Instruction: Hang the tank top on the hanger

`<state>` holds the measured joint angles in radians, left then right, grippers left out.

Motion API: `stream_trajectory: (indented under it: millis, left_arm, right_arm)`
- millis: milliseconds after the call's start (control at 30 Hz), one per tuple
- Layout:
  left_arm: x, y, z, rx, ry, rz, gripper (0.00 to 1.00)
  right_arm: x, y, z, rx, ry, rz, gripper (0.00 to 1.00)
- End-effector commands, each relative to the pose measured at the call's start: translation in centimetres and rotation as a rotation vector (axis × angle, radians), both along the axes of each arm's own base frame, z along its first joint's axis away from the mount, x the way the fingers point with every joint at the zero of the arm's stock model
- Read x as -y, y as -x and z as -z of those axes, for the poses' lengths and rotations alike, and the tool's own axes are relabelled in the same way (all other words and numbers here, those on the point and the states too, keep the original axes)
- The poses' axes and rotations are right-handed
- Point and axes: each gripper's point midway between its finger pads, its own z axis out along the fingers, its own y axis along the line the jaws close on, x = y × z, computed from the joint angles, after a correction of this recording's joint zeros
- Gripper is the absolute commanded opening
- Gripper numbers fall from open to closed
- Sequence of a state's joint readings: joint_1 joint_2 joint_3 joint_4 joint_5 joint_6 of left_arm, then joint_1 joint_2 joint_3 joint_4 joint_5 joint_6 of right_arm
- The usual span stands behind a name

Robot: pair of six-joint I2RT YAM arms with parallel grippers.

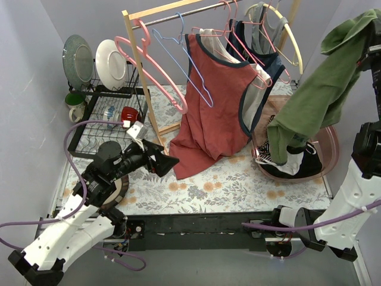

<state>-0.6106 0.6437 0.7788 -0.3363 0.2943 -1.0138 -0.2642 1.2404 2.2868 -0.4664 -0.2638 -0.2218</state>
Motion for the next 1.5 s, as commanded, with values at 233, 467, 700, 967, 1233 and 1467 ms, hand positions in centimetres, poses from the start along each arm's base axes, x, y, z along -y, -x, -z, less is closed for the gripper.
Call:
stream_trajectory:
  millis: [233,467,700,967,1233,1467]
  left_arm:
    - [5.0,2.3,-3.0,0.118,0.083,0.384,0.98]
    - [3.1,2.5,-3.4,0.190,0.079,0.276,0.98]
    - [1.0,3.4,-3.4,0.210,0.081,0.196,0.98]
    - [0.0,3.9,-2.3,0.201,0.067,0.161,0.98]
    - [-0.9,4.5,-2.0,0.200,0.074,0.136,0.98]
    - [-0.9,4.3,-1.3,0.182,0.057,0.131,0.98]
  right_arm:
    - [-11.8,9.1,-6.0,0.108,-0.153,-0.797,0.01]
    - [-16.5,17.3,-7.6,0.181,-0.123,-0.937,0.01]
    - [-16.6,18.2,-9.2,0.190,-0.290,-1.042,0.01]
    - [-20.8,17.7,-3.8,0.026,-0.274,-1.007,0.01]
    - [-20.2,15.2,-2.8,0.012,-0.279,-0.908,0.01]
    - [-22.8,15.1,2.1,-0.070,-0.166,-0.899,0.15]
